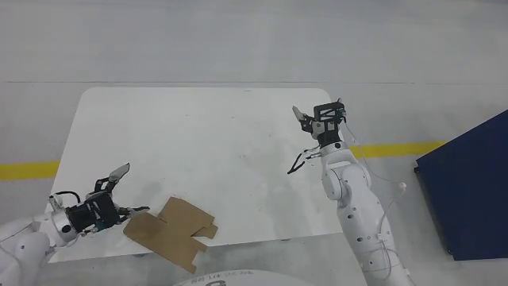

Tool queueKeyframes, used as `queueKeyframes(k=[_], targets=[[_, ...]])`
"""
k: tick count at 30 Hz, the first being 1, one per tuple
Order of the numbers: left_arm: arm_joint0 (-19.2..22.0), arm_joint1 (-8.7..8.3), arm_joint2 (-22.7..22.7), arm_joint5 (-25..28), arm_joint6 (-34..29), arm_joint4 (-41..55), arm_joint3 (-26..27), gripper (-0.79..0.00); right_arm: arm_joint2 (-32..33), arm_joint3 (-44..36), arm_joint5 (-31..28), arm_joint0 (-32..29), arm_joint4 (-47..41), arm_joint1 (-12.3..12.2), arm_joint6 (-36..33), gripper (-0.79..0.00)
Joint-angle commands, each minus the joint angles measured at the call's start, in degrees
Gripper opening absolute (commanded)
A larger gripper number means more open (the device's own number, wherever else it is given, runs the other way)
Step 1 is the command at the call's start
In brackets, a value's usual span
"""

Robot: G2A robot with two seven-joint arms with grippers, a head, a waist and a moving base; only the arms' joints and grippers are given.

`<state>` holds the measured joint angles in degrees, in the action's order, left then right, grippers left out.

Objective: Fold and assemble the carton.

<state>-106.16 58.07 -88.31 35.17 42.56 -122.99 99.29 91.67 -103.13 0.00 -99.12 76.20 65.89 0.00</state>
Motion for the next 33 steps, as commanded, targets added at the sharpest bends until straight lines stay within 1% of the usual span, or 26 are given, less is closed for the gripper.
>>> queueKeyframes(k=[1,3,4,5,6,8,11,14,16,18,19,20,30,31,32,33], targets=[[-0.01,0.0,-0.05,0.0,0.04,0.02,0.0,0.0,0.0,0.0,0.0,0.0,0.0,0.0,0.0,0.0],[-0.01,0.0,0.17,0.36,0.0,0.18,-0.21,0.0,0.0,0.0,0.0,0.0,0.0,0.0,0.0,0.0],[0.52,-0.06,0.92,1.99,-0.09,0.12,-0.79,0.0,0.0,0.0,0.0,0.0,0.0,0.0,0.0,0.0],[1.27,-0.28,1.65,2.37,-0.03,-2.38,-0.63,0.0,0.0,0.0,0.0,0.0,0.0,0.0,0.0,0.0],[1.47,-0.54,2.66,2.59,1.51,-5.0,-0.67,0.0,0.0,0.0,0.0,0.0,0.0,0.0,0.0,0.0],[1.68,-1.29,3.75,3.02,7.1,-9.81,-1.44,0.0,0.0,0.0,0.0,0.0,0.0,0.0,0.0,0.0],[1.63,-2.9,4.02,5.69,20.1,-14.95,-3.48,0.0,0.0,0.0,0.0,0.0,0.0,0.0,0.0,0.0],[-0.64,-5.11,5.82,-0.67,27.23,-19.07,-5.21,0.0,0.0,0.0,0.0,0.0,0.0,0.0,0.0,0.0],[-1.93,-6.7,5.8,-3.53,30.08,-21.74,-6.02,0.0,0.0,0.0,0.0,0.0,0.0,0.0,0.0,0.0],[-3.48,-7.91,5.65,-5.52,32.07,-24.08,-5.63,0.0,0.0,0.0,0.0,0.0,0.0,0.0,0.0,0.0],[-3.97,-8.25,4.54,-5.71,31.66,-24.27,-6.01,0.0,0.0,0.0,0.0,0.0,0.0,0.0,0.0,0.0],[-4.33,-8.26,3.45,-5.87,29.62,-22.94,-6.51,0.0,0.0,0.0,0.0,0.0,0.0,0.0,0.0,0.0],[-4.33,-8.26,3.45,-5.87,29.62,-22.94,-6.51,0.0,0.0,0.0,0.0,0.0,0.0,0.0,0.0,0.0],[-4.15,-8.24,3.88,-7.05,27.92,-24.34,-5.98,0.0,0.0,0.0,0.0,0.0,0.0,0.0,0.0,0.0],[-4.2,-8.18,5.47,-8.83,24.93,-26.91,-5.14,0.0,0.0,0.0,0.0,0.0,0.0,0.0,0.0,0.0],[-4.33,-8.26,6.97,-10.05,24.95,-29.46,-4.19,0.0,0.0,0.0,0.0,0.0,0.0,0.0,0.0,0.0]])
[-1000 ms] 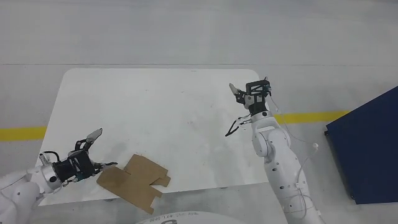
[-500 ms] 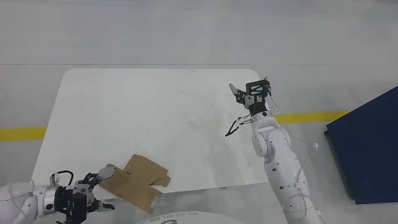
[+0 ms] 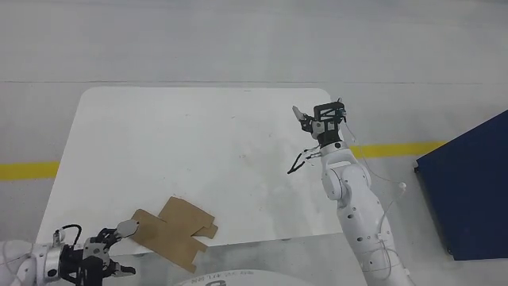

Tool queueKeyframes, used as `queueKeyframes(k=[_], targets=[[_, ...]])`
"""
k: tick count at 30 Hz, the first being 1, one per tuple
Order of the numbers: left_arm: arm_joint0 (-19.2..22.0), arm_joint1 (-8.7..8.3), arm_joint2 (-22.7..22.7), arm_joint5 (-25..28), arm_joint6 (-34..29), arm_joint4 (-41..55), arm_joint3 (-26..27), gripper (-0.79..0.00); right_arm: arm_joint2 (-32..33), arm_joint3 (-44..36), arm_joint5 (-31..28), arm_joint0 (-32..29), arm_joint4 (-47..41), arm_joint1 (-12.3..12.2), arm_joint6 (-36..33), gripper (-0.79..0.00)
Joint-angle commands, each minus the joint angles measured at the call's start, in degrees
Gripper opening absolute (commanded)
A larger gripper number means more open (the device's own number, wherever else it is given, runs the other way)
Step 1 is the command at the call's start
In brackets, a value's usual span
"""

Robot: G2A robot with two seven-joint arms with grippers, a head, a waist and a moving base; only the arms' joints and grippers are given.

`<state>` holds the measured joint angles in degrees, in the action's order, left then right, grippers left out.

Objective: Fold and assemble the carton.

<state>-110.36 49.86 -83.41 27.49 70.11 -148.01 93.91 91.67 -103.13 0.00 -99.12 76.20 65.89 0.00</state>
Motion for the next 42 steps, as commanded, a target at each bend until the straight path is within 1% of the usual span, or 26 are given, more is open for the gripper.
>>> queueKeyframes(k=[1,2,3,5,7,10,12,13,14,16,18,20,25,27,28,29,31,33,34,38,42], targets=[[-0.11,-0.25,3.2,-3.14,-1.14,-7.02,1.77,0.0,0.0,0.0,0.0,0.0,0.0,0.0,0.0,0.0],[0.68,-0.86,5.24,-3.79,4.47,-12.48,1.24,0.0,0.0,0.0,0.0,0.0,0.0,0.0,0.0,0.0],[1.96,-1.17,5.78,-3.76,6.82,-14.48,-0.35,0.0,0.0,0.0,0.0,0.0,0.0,0.0,0.0,0.0],[3.41,-1.3,7.12,-4.56,7.17,-16.48,-2.58,0.0,0.0,0.0,0.0,0.0,0.0,0.0,0.0,0.0],[4.28,-1.15,8.73,-5.79,5.77,-16.54,-4.6,0.0,0.0,0.0,0.0,0.0,0.0,0.0,0.0,0.0],[4.77,-1.12,10.83,-9.16,6.34,-16.43,-6.35,0.0,0.0,0.0,0.0,0.0,0.0,0.0,0.0,0.0],[4.14,-1.01,11.55,-12.45,5.2,-14.81,-6.72,0.0,0.0,0.0,0.0,0.0,0.0,0.0,0.0,0.0],[3.55,-0.94,11.77,-14.16,3.97,-13.84,-6.55,0.0,0.0,0.0,0.0,0.0,0.0,0.0,0.0,0.0],[2.41,-0.71,11.42,-16.84,-0.28,-11.23,-6.21,-0.055,0.0,0.0,0.0,0.0,0.0,0.0,0.0,0.0],[0.01,-0.37,11.98,-20.74,-5.88,-9.11,-4.42,-0.179,0.0,0.0,0.0,0.0,0.0,0.0,0.0,0.0],[-1.66,-0.22,12.74,-23.37,-9.13,-8.93,-2.93,-0.209,0.0,0.0,0.0,0.0,0.0,0.0,0.0,0.0],[-3.52,-0.11,14.03,-25.94,-14.14,-11.13,-0.83,-0.212,0.0,0.0,0.0,0.0,0.0,0.0,0.0,0.0],[-6.16,-0.03,15.0,-26.2,-22.17,-11.72,2.04,-0.243,0.0,0.0,0.0,0.0,0.0,0.0,0.0,0.0],[-7.31,-0.07,14.93,-26.93,-24.66,-11.34,3.19,-0.277,0.0,0.0,0.0,0.0,0.0,0.0,0.0,0.0],[-7.94,-0.09,14.71,-27.73,-26.07,-10.88,3.63,-0.314,0.0,0.0,0.0,0.0,0.0,0.0,0.0,0.0],[-8.66,-0.14,14.68,-28.59,-27.06,-11.02,4.15,-0.332,0.0,0.0,0.0,0.0,0.0,0.0,0.0,0.0],[-9.7,-0.29,14.33,-30.11,-27.95,-10.87,4.73,-0.345,0.0,0.0,0.0,0.0,0.0,0.0,0.0,0.0],[-10.39,-0.41,14.07,-30.69,-29.11,-11.03,5.08,-0.336,0.0,0.0,0.0,0.0,0.0,0.0,0.0,0.0],[-10.55,-0.44,14.05,-30.08,-29.79,-10.85,5.21,-0.32,0.0,0.0,0.0,0.0,0.0,0.0,0.0,0.0],[-9.67,-0.51,14.38,-26.44,-30.6,-9.76,5.91,-0.323,0.0,0.0,0.0,0.0,0.0,0.0,0.0,0.0],[-8.59,-0.45,15.12,-24.49,-31.87,-9.12,6.54,-0.317,0.0,0.0,0.0,0.0,0.0,0.0,0.0,0.0]])
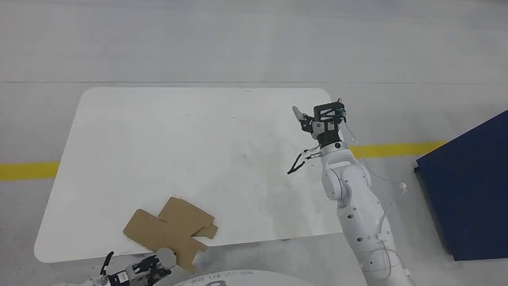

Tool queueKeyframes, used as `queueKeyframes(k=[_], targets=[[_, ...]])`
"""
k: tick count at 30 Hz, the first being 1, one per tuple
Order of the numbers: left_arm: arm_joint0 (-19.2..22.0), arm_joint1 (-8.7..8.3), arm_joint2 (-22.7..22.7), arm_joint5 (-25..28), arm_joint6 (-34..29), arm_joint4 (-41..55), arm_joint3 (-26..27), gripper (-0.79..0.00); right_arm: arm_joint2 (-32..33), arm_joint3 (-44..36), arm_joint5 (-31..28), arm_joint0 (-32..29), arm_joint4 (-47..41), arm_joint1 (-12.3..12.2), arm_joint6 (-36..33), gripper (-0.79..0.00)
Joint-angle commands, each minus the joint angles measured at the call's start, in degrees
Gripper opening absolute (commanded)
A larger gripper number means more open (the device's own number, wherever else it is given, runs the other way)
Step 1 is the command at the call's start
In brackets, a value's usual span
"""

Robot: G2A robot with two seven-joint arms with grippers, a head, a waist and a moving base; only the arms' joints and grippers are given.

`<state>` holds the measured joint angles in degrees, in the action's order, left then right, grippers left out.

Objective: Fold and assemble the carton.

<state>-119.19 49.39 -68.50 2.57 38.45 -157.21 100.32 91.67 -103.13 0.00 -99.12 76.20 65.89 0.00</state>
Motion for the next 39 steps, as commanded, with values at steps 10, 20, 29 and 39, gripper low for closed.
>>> queueKeyframes(k=[10,20,29,39], targets=[[2.46,0.06,1.91,3.27,-2.9,0.26,0.23,-0.4,0.0,0.0,0.0,0.0,0.0,0.0,0.0,0.0],[3.4,-0.23,2.73,4.34,-3.1,0.37,0.13,-0.785,0.0,0.0,0.0,0.0,0.0,0.0,0.0,0.0],[2.35,-0.99,2.27,2.35,-2.03,-1.87,0.59,-0.785,0.0,0.0,0.0,0.0,0.0,0.0,0.0,0.0],[-4.06,-1.53,-1.22,-10.51,-12.25,-2.7,5.11,-0.785,0.0,0.0,0.0,0.0,0.0,0.0,0.0,0.0]])
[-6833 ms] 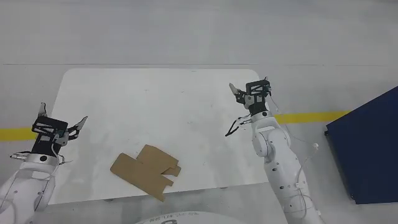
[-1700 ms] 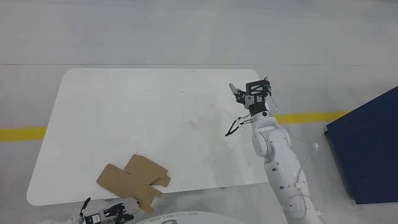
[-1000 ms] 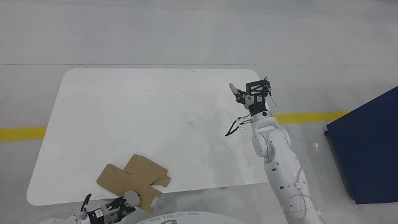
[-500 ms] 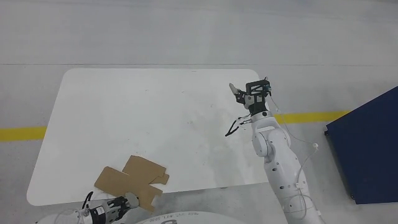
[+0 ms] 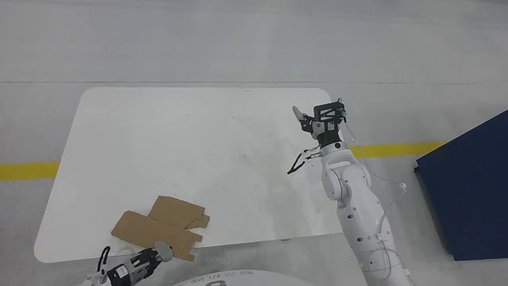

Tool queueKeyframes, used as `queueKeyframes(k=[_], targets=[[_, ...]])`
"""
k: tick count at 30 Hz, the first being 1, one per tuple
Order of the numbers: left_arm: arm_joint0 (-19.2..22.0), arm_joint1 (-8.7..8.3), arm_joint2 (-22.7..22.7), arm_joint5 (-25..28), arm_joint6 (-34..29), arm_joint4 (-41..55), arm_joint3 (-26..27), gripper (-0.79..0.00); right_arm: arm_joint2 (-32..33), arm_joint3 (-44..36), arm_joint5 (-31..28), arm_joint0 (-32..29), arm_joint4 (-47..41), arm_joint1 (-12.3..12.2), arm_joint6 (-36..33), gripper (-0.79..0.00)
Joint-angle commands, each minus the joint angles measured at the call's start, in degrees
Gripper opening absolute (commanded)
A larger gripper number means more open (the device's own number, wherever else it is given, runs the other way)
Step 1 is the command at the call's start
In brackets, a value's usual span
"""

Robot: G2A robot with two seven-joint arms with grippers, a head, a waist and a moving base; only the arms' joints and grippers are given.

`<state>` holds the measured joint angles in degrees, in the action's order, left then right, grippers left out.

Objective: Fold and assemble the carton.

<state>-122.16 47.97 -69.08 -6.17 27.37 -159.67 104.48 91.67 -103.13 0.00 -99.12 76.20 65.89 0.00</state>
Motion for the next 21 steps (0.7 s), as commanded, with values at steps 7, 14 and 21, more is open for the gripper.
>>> queueKeyframes(k=[7,14,21], targets=[[-3.31,-0.8,-6.01,0.17,-5.27,-0.56,13.05,-0.785,0.0,0.0,0.0,0.0,0.0,0.0,0.0,0.0],[5.25,-0.25,-4.7,15.46,-10.07,0.07,23.41,-0.785,0.0,0.0,0.0,0.0,0.0,0.0,0.0,0.0],[8.75,0.62,0.27,22.16,-14.01,0.74,24.6,-0.785,0.0,0.0,0.0,0.0,0.0,0.0,0.0,0.0]])
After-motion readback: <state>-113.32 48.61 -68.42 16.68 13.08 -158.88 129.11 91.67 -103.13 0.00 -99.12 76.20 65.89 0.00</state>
